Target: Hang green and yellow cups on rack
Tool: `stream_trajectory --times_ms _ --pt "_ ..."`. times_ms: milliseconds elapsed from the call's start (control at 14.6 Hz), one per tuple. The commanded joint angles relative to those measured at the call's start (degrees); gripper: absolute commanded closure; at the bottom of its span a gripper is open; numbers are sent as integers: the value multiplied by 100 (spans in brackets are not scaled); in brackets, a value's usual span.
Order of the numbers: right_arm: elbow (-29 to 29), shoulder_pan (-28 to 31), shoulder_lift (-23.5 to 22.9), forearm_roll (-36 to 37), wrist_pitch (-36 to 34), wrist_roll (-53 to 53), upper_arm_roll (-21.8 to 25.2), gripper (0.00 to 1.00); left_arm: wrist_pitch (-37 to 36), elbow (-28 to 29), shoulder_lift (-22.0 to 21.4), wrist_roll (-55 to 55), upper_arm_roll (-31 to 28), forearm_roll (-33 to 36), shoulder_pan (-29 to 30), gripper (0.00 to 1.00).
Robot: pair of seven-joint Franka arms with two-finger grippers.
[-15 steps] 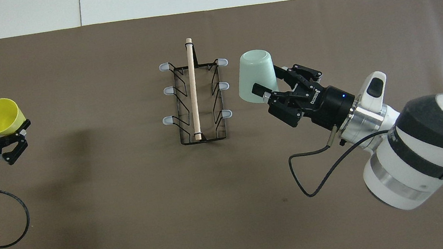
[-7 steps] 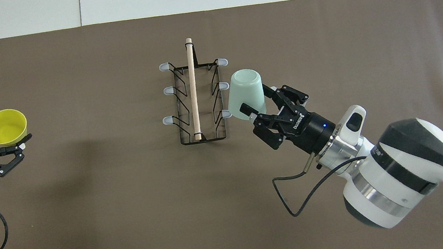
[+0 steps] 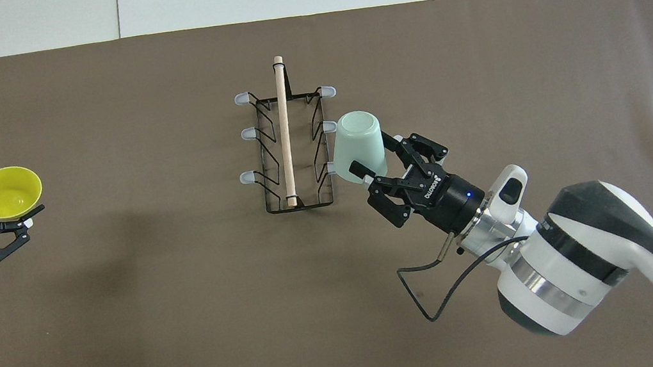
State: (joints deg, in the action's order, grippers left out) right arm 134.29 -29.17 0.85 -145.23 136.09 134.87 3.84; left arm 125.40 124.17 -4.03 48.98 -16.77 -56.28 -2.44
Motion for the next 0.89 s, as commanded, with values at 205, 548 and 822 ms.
stream_trajectory --times_ms 205,548,822 --pt "71 -54 -103 -594 -136 611 21 100 -209 -227 -141 393 560 1021 428 62" --pt "71 -239 -199 -1033 -258 874 21 100 -419 -436 -177 499 658 1574 429 62" --pt "63 -247 -235 -1042 -250 892 29 100 -499 -666 -159 946 763 2243 402 62"
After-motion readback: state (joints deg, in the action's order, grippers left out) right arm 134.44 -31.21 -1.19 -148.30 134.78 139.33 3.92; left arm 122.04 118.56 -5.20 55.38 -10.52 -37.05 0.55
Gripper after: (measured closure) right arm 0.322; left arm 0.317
